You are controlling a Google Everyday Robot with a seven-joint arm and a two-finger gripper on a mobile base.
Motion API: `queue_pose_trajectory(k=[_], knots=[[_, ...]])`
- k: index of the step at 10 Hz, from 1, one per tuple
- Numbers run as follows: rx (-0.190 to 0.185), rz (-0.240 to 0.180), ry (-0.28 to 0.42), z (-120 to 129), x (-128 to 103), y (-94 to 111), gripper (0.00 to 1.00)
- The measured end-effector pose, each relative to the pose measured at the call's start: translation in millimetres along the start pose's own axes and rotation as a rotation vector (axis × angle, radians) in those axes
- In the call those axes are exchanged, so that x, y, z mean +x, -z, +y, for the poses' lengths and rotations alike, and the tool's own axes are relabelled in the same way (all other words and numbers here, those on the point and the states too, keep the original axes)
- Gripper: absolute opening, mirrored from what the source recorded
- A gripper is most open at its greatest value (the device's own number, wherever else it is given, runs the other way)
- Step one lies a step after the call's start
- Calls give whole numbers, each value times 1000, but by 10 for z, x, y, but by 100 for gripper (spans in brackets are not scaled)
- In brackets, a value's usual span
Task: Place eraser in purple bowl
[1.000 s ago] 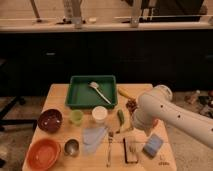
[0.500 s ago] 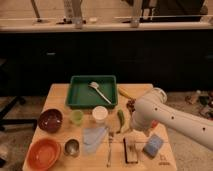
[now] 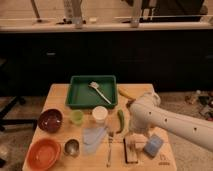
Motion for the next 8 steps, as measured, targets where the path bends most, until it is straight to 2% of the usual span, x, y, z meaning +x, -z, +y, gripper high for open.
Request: queue_pose_trajectory(k=[3, 8], knots=[[-22, -11, 4, -14, -36, -112, 80], [-11, -20, -12, -78, -38, -207, 80]])
